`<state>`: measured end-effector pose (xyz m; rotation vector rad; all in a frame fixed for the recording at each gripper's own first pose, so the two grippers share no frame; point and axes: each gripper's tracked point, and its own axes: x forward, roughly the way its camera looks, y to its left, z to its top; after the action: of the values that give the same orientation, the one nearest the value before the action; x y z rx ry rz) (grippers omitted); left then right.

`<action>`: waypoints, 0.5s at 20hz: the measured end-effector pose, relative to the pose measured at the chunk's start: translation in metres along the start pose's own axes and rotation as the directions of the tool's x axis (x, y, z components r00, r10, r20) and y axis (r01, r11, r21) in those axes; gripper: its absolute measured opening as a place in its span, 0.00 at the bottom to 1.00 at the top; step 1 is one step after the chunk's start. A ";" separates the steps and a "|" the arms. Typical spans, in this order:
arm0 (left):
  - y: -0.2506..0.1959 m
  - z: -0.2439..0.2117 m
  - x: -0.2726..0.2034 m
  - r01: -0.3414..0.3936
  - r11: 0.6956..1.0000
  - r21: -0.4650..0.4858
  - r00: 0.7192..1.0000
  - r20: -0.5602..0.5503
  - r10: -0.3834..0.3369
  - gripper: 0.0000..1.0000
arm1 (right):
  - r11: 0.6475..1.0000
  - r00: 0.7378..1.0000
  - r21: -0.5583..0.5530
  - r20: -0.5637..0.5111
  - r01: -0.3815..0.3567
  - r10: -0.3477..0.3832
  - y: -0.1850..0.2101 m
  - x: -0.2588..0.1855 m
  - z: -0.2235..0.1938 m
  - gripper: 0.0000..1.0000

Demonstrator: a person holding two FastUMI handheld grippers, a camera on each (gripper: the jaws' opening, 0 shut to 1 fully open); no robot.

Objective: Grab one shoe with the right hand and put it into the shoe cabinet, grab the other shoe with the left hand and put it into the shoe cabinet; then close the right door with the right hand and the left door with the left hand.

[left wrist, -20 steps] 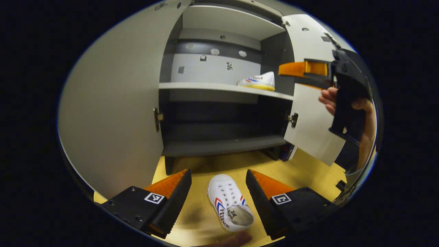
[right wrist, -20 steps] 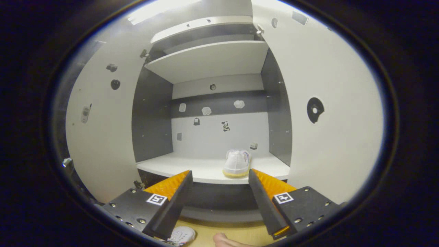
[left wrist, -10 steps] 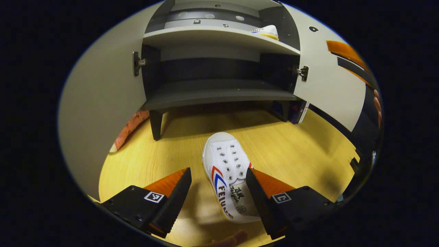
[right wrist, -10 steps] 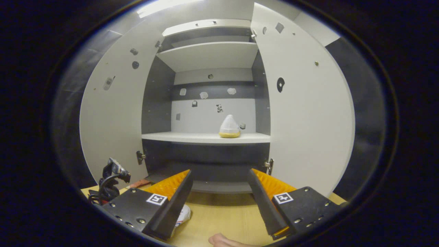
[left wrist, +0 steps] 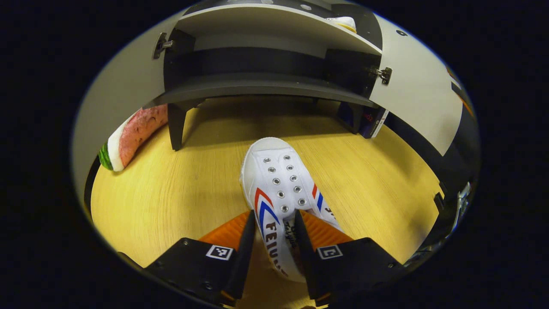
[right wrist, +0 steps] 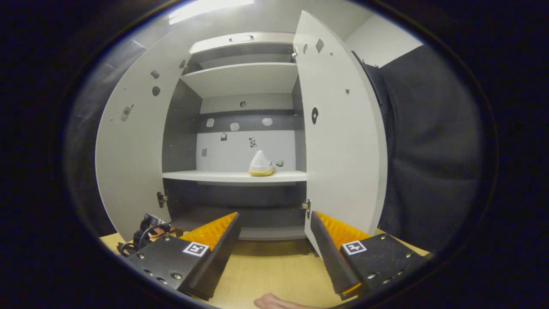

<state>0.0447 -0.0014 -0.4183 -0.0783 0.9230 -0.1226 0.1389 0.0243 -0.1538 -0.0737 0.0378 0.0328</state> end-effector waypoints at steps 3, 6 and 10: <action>0.009 0.006 -0.004 -0.020 1.000 -0.009 1.000 0.020 0.020 0.34 | 0.998 1.000 0.062 0.006 0.000 0.000 -0.008 -0.004 0.003 0.97; 0.013 0.011 -0.009 -0.042 0.999 -0.002 0.999 0.025 0.042 0.01 | 0.994 1.000 0.112 0.003 0.008 -0.008 -0.017 -0.006 0.004 0.97; 0.019 0.035 -0.028 -0.085 0.996 0.017 0.991 0.102 0.083 0.01 | 0.991 0.999 0.128 0.003 0.039 -0.039 -0.031 -0.006 0.007 0.99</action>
<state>0.0569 0.0219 -0.3775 -0.0256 0.8224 -0.0497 0.1347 -0.0062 -0.1440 0.0535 0.0327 -0.0086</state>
